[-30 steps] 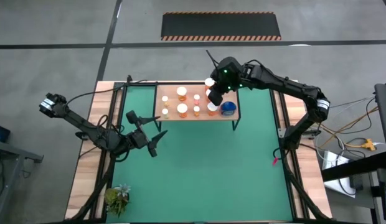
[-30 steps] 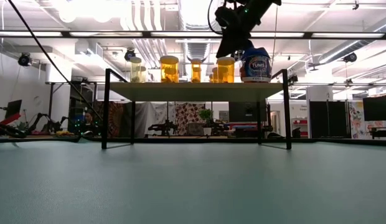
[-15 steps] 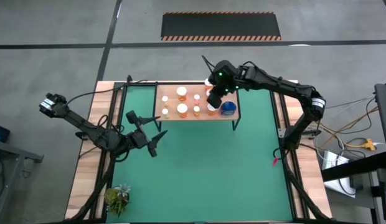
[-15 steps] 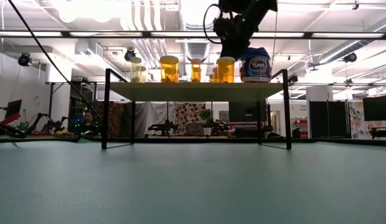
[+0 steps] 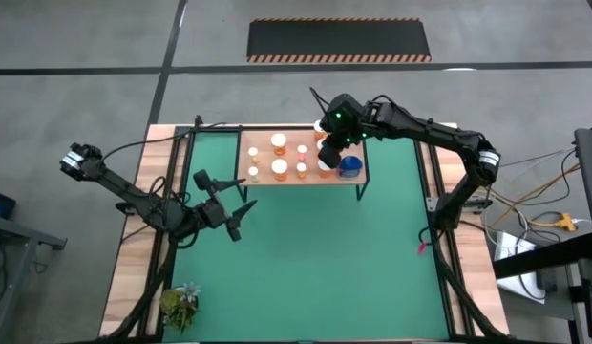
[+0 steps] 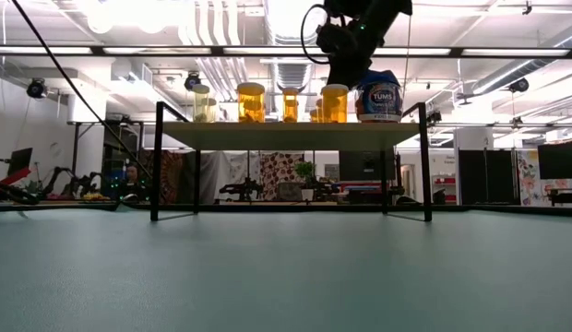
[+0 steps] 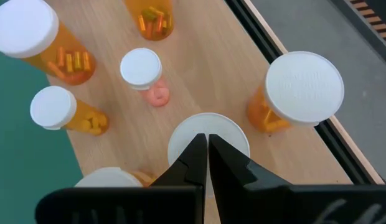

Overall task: Pick and place medicine bottles onto shelf by color
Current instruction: Adjust the pill bottles, then return to Home Position

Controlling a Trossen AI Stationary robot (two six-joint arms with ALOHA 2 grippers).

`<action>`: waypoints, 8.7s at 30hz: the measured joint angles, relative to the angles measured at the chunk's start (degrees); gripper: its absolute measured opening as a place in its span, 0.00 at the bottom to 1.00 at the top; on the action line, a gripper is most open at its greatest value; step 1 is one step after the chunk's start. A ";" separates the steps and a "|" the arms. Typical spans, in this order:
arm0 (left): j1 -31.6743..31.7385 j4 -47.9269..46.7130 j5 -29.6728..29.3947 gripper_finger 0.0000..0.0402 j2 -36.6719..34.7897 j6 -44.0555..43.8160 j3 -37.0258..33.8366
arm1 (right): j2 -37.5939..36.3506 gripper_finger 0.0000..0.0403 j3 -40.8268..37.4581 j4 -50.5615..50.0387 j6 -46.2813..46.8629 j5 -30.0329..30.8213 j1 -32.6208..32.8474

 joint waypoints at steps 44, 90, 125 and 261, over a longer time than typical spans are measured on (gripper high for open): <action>-0.02 0.29 0.06 0.67 0.00 -0.22 -0.02 | 5.65 0.02 7.43 2.31 -5.99 3.13 -4.35; -0.02 0.46 0.14 0.67 0.00 -0.02 -0.02 | 3.63 0.02 12.39 -15.53 -7.36 -3.72 5.32; -0.02 0.46 0.16 0.67 0.00 -0.17 -0.02 | 4.23 0.02 10.16 -15.94 -6.92 -1.46 5.51; -16.76 -16.55 1.67 0.02 -41.22 -22.47 -36.70 | -84.18 0.02 -90.73 72.49 -29.92 7.61 29.22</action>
